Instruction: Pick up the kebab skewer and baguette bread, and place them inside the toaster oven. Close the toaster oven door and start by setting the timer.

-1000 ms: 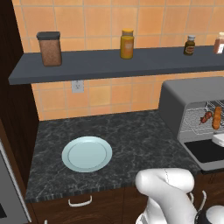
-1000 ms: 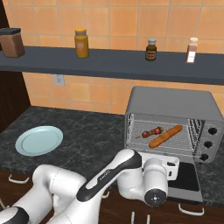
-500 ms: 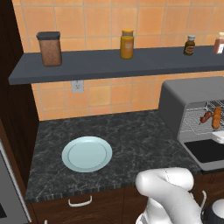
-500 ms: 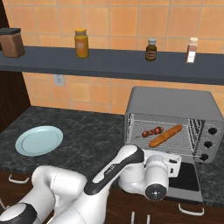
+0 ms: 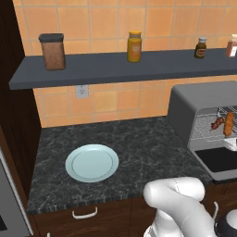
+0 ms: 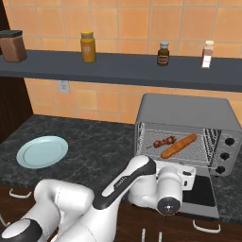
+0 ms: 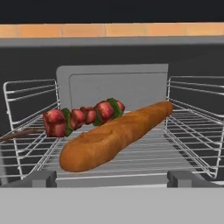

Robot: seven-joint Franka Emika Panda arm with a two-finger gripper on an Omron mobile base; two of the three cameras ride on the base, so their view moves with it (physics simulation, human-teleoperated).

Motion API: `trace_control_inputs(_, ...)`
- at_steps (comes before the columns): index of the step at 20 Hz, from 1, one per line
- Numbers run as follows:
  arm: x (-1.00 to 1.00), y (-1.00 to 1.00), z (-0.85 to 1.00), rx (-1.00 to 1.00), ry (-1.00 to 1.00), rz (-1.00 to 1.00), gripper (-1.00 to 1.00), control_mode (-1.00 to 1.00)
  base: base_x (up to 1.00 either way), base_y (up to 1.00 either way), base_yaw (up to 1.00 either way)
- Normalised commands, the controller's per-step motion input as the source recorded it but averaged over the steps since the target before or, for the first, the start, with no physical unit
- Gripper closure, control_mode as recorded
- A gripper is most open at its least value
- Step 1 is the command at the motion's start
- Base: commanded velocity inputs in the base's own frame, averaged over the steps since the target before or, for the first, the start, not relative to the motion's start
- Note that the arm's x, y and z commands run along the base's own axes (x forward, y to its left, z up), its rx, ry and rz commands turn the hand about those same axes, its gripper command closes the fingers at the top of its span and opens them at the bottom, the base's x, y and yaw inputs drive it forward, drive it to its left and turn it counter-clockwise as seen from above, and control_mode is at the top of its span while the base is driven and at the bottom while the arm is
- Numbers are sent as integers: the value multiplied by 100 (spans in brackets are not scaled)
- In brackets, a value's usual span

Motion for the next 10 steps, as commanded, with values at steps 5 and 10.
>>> trace_control_inputs(5,8,0,-15,0,0,0,-100,-100,0,0,0)
trace_control_inputs(10,37,0,-8,0,0,0,-100,-100,0,0,0)
